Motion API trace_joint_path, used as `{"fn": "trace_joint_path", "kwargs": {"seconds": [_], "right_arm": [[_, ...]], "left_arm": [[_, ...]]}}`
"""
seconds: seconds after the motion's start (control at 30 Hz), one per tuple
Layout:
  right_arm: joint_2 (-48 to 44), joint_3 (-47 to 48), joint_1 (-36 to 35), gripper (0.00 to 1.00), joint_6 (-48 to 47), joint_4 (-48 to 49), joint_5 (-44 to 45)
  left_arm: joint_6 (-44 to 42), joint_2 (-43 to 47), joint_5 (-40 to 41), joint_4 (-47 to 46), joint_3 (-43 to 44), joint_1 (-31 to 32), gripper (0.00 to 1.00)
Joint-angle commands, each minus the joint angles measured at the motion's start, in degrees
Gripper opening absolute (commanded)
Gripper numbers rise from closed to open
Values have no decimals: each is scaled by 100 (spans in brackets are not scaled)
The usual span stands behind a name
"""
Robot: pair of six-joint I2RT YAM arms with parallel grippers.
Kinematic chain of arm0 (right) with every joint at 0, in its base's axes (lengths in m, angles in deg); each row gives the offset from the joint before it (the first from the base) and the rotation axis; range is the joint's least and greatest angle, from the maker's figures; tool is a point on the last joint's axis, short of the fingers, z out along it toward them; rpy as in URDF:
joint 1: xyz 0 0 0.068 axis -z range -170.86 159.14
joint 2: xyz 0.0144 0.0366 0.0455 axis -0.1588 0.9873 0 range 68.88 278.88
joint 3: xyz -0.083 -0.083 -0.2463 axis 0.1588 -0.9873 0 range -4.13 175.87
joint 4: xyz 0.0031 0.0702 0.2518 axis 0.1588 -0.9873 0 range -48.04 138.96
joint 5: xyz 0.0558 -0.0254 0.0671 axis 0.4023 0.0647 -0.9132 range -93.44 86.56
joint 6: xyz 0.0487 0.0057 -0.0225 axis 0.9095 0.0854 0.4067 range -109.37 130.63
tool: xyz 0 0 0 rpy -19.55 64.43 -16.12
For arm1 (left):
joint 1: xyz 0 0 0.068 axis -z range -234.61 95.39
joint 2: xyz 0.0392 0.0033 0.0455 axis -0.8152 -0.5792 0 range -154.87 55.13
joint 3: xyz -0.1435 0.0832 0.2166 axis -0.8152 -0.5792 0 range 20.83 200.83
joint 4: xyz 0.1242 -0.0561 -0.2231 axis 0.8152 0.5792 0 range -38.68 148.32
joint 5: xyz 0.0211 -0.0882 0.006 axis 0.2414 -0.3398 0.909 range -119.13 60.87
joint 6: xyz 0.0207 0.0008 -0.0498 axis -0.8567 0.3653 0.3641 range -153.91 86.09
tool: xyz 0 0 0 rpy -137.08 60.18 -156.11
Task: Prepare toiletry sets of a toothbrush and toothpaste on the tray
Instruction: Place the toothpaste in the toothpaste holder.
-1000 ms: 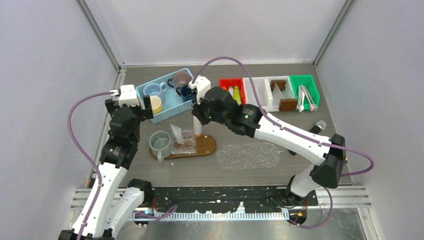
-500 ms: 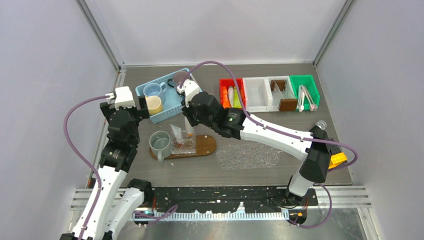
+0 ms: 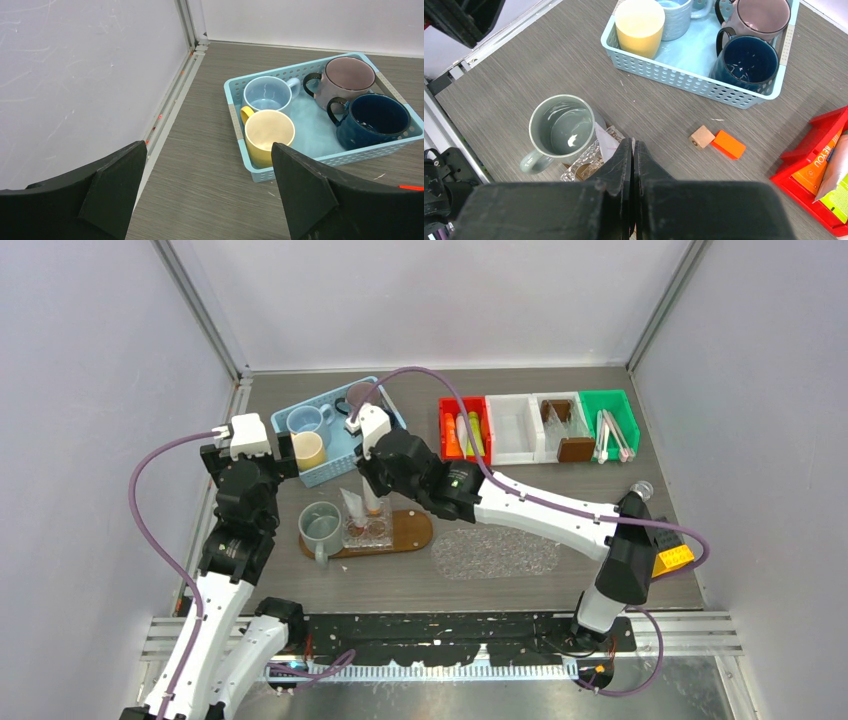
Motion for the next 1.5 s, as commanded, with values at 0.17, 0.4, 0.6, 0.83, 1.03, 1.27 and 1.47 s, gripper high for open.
{"fn": "trace_joint_path", "kwargs": {"seconds": [0.17,0.4,0.6,0.83,1.03,1.27,1.47], "right_arm": [[-104,296,-210,1,-214,260,232],[-69,190,-231,1,-292,359,433],[4,92,-230,1,-305,474,455],[105,39,-233,1,-238,484,427],[85,-29,-237,1,-235,497,468],[136,-212,-240,1,-267,692,602],[207,-274,-239,2,-242,819,617]], "left_arm": [[-32,53,-6,-360,-12,-23,100],[-33,39,-13,-371,-26,-23,100],[-46,25,-33,-379,-28,-23,100],[-55,15,-59,-386,-37,-27,100],[-61,5,-76,-397,-46,-23,100],[-71,-2,-88,-395,-46,-23,100],[-107,3,-94,-413,-63,-23,100]]}}
